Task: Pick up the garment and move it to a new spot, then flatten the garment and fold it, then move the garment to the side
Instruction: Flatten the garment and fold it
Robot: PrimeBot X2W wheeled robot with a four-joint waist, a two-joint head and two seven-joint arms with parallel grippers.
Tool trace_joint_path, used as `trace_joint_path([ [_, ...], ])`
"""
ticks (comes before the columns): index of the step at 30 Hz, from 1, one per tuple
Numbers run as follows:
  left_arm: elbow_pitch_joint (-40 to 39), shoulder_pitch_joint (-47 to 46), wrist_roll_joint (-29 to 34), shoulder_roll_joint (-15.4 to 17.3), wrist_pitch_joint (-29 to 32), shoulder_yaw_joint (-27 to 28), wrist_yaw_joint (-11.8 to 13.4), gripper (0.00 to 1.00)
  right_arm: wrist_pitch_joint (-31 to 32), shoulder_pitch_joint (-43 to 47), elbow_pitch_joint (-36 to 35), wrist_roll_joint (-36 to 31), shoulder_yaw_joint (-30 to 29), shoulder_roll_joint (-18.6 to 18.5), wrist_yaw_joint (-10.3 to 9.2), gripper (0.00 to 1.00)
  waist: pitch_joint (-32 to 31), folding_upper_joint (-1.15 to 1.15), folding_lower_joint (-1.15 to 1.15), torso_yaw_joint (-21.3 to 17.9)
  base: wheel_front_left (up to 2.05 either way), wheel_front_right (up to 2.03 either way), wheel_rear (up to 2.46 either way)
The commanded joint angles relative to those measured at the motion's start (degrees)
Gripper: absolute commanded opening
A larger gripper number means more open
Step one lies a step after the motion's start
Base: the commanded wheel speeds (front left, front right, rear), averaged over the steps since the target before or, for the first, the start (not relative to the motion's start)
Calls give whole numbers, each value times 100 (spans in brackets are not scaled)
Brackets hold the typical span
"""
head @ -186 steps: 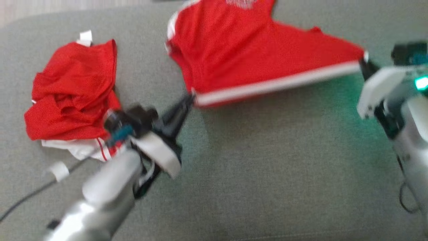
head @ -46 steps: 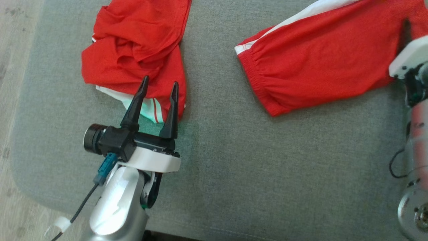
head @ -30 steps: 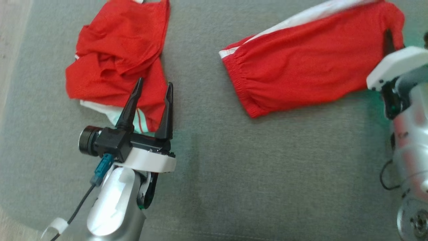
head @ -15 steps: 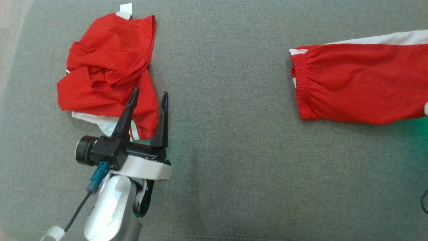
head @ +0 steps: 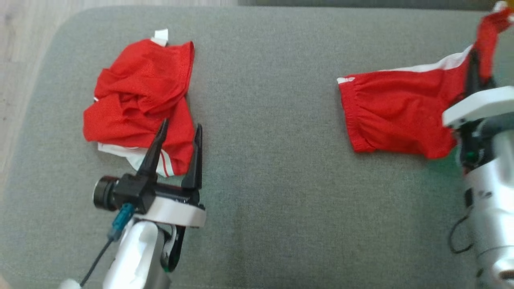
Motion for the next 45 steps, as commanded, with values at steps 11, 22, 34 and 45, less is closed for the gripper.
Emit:
trace_joint_path([
  [11, -26, 230, 8, 32, -29, 267, 62, 100, 141, 432, -722, 783, 1558, 614, -4, 0, -370, 0, 1, 220, 0, 0, 0],
  [22, 21, 234, -16, 31, -29, 247, 81, 100, 31, 755, 237, 10, 3035, 519, -4, 100, -484, 0, 1, 294, 0, 0, 0],
  [34, -90, 275, 5, 44, -29, 343, 133, 100, -951, 1002, -10, -542, 2260, 612, -4, 100, -692, 0, 1, -290, 0, 0, 0],
  [45, -204, 368, 37, 43, -29, 393, 119, 100, -960, 2459, -2298, -1351, 899, 794, -4, 100, -583, 0, 1, -660, 0, 0, 0],
])
